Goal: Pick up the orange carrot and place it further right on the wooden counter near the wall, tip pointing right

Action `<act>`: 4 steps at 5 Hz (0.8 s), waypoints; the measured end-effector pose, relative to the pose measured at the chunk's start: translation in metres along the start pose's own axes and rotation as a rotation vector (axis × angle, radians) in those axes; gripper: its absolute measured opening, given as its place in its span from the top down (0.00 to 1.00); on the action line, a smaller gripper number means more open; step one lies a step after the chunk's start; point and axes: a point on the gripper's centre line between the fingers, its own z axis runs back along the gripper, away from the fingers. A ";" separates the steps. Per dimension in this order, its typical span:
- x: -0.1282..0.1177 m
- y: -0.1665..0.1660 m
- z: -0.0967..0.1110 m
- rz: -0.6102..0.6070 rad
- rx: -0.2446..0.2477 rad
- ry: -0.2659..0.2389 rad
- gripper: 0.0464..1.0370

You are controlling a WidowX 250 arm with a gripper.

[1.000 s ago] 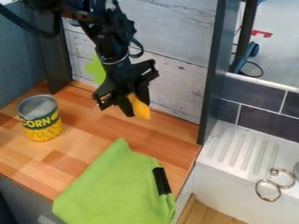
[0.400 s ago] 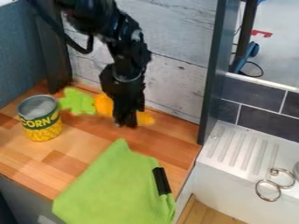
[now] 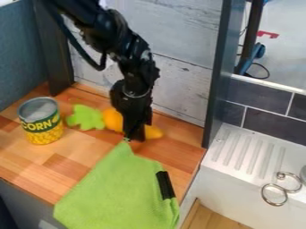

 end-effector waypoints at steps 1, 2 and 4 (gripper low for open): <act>-0.004 -0.011 -0.003 -0.028 -0.023 0.019 0.69; -0.004 -0.015 -0.004 -0.085 0.012 0.077 0.63; 0.013 -0.014 0.010 0.054 0.106 0.034 0.05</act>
